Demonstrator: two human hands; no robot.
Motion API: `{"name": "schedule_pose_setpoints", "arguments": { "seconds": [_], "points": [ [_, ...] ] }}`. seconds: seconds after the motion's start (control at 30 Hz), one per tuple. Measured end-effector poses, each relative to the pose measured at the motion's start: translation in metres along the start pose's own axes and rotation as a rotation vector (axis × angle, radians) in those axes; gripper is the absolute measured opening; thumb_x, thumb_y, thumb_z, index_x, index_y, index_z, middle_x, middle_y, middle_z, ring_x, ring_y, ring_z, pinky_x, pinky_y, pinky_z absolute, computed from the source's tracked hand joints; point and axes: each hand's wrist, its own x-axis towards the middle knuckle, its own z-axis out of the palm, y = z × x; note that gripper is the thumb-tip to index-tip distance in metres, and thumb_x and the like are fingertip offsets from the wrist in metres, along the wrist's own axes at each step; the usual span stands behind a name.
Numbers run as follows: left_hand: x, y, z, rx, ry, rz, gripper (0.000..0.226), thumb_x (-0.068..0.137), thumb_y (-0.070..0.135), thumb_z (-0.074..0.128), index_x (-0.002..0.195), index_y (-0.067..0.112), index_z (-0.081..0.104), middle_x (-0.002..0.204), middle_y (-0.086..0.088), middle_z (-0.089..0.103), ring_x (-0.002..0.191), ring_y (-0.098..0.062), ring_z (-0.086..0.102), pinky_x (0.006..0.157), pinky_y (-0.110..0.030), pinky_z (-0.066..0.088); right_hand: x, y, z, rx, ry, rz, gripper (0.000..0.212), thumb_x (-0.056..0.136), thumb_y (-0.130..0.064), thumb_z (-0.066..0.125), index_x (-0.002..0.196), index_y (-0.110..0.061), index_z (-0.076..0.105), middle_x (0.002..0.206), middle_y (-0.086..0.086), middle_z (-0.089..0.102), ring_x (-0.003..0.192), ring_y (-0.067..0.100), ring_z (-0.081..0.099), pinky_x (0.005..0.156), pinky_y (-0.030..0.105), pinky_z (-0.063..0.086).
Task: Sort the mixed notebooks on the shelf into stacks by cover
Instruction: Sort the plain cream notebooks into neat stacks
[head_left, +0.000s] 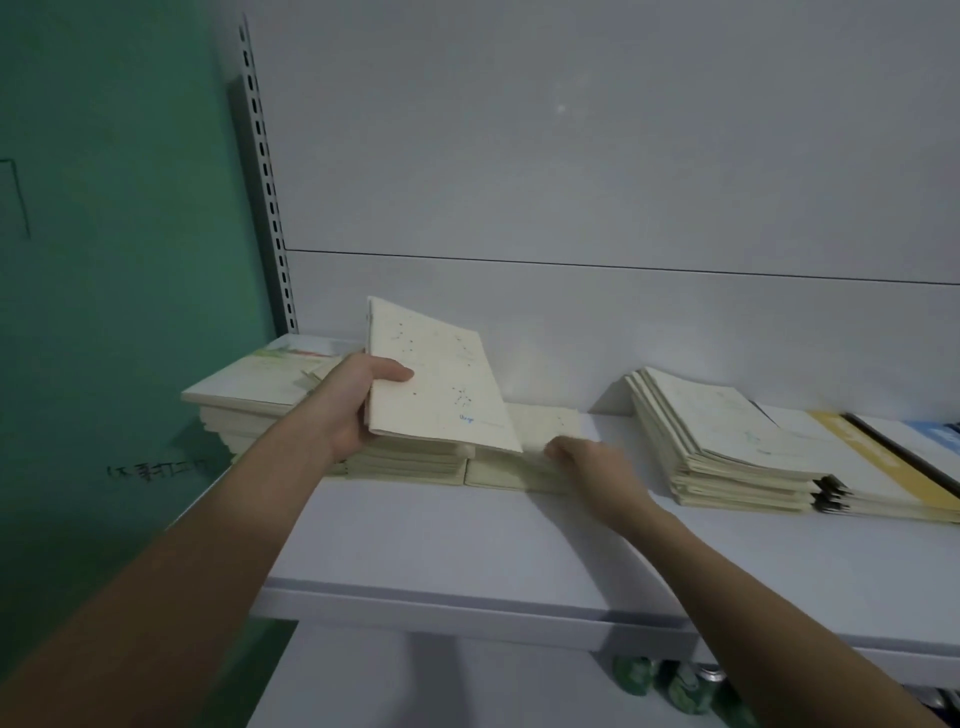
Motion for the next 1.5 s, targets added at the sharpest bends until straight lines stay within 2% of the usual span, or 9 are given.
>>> {"name": "schedule_pose_setpoints", "arguments": {
  "seconds": [0.13,0.3,0.43,0.5,0.63,0.77,1.0,1.27,1.5],
  "points": [
    [-0.006,-0.004,-0.007,0.01,0.006,-0.006,0.018,0.09,0.007,0.052,0.104,0.013,0.061,0.091,-0.006,0.071,0.078,-0.021,0.066,0.042,-0.019,0.049,0.004,0.003,-0.032,0.407,0.346,0.19,0.031,0.103,-0.026,0.039,0.074,-0.02,0.051,0.072,0.004,0.056,0.069,0.025,0.051,0.059,0.034,0.031],
    [-0.003,-0.018,0.007,0.008,-0.05,0.002,0.033,0.092,0.009,0.054,0.124,0.015,0.056,0.11,-0.011,0.072,0.096,-0.027,0.07,0.066,-0.034,0.06,-0.008,-0.023,-0.062,0.59,0.543,0.096,0.033,0.105,-0.027,0.036,0.084,-0.014,0.056,0.074,0.003,0.057,0.066,0.011,0.048,0.059,0.031,0.037],
    [-0.001,-0.025,0.034,-0.02,-0.117,-0.014,0.045,0.092,0.046,0.06,0.127,0.018,0.06,0.111,-0.007,0.073,0.104,-0.024,0.069,0.093,-0.043,0.054,-0.031,-0.042,-0.064,0.322,0.523,-0.238,0.021,0.101,-0.022,0.049,0.106,-0.018,0.069,0.076,-0.01,0.061,0.067,-0.001,0.048,0.06,0.003,0.037],
    [-0.001,-0.026,0.044,-0.037,-0.154,-0.061,0.056,0.085,0.061,0.059,0.12,0.018,0.065,0.11,-0.006,0.073,0.103,-0.024,0.07,0.09,-0.039,0.055,-0.04,-0.038,-0.055,0.2,0.398,-0.408,0.027,0.1,-0.03,0.049,0.117,-0.021,0.068,0.102,-0.01,0.07,0.086,0.001,0.063,0.077,0.009,0.048],
    [-0.006,-0.035,0.056,-0.083,-0.217,-0.092,0.028,0.09,0.025,0.065,0.112,0.008,0.066,0.109,-0.012,0.072,0.086,-0.02,0.074,0.064,-0.028,0.059,-0.054,-0.026,-0.053,0.208,0.249,-0.498,0.044,0.1,-0.046,0.04,0.117,-0.02,0.069,0.122,-0.007,0.067,0.109,0.011,0.064,0.092,0.022,0.051],
    [-0.003,-0.043,0.061,-0.098,-0.18,-0.079,0.032,0.089,0.006,0.059,0.121,0.008,0.061,0.106,-0.012,0.073,0.083,-0.022,0.073,0.06,-0.031,0.06,-0.06,-0.02,-0.066,0.556,0.207,-0.17,0.039,0.1,-0.049,0.039,0.117,-0.031,0.068,0.126,-0.021,0.061,0.113,-0.01,0.053,0.089,0.007,0.04],
    [-0.002,-0.035,0.083,-0.093,-0.277,0.029,0.042,0.089,0.01,0.062,0.129,0.017,0.049,0.115,-0.006,0.07,0.099,-0.022,0.069,0.067,-0.032,0.06,-0.055,-0.015,-0.087,1.364,-0.006,0.34,0.031,0.097,-0.025,0.058,0.123,-0.01,0.057,0.115,0.007,0.07,0.104,0.023,0.067,0.082,0.044,0.058],
    [0.016,-0.036,0.156,0.026,-0.319,0.07,0.048,0.089,0.0,0.063,0.133,0.01,0.046,0.121,-0.01,0.067,0.103,-0.027,0.068,0.078,-0.041,0.059,-0.051,0.042,-0.104,1.072,0.183,0.326,0.023,0.095,-0.014,0.058,0.119,-0.015,0.059,0.109,-0.004,0.071,0.088,0.007,0.07,0.065,0.019,0.054],
    [0.038,-0.054,0.262,-0.052,-0.177,0.077,0.06,0.088,-0.001,0.064,0.139,0.012,0.037,0.126,-0.01,0.063,0.1,-0.024,0.067,0.075,-0.036,0.057,-0.031,0.135,-0.148,0.95,0.183,0.363,0.021,0.093,-0.011,0.061,0.113,-0.007,0.061,0.1,0.003,0.07,0.084,0.018,0.069,0.075,0.036,0.058]
  ]
}}
